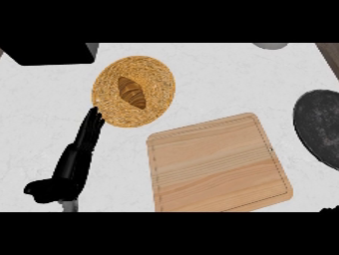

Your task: Pick the squash from the cutting board and place it in the pan

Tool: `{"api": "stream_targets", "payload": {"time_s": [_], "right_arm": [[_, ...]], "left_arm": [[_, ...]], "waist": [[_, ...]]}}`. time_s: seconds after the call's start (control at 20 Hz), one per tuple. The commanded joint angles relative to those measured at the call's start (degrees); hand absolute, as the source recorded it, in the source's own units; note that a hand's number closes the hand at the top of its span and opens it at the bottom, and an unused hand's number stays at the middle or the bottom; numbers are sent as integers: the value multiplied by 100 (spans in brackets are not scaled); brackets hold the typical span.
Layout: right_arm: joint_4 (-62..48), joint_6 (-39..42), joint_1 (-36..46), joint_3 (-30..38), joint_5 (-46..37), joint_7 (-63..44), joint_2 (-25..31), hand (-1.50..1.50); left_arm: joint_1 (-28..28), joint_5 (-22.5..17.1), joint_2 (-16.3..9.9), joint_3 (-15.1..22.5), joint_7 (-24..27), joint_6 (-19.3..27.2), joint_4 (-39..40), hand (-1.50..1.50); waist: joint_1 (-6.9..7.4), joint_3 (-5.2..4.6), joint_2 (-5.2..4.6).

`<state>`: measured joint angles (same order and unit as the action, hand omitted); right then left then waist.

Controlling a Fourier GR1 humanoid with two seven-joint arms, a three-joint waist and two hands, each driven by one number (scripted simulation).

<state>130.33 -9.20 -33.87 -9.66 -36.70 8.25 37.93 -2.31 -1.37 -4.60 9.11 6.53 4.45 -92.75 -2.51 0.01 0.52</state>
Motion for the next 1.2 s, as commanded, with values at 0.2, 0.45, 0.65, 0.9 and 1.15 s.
{"api": "stream_targets", "payload": {"time_s": [0.2, 0.45, 0.65, 0.9, 1.15], "right_arm": [[-489, 392, 61, 1564, 2240, 187, -166, 150], [-1760, 607, 959, 2241, 2855, 372, -249, 150], [-3576, 338, 2176, 2305, 2409, 1108, -245, 150], [-4681, -219, 3207, 2769, 2031, 1337, -98, 150], [-6561, -344, 4331, 2899, 2296, 2352, -367, 150]], "left_arm": [[180, 142, 132, 158, -32, 7, 56, 0], [483, 42, 66, 3, -222, -115, 163, 0], [560, 156, 192, 66, -16, -71, 428, 0], [178, 117, 64, 145, -95, -215, -26, 0], [376, -179, -28, -164, 49, -496, 387, 0]], "waist": [[215, 2, -50], [246, 2, -58], [321, 7, -76], [394, 8, -71], [361, 8, -79]]}}
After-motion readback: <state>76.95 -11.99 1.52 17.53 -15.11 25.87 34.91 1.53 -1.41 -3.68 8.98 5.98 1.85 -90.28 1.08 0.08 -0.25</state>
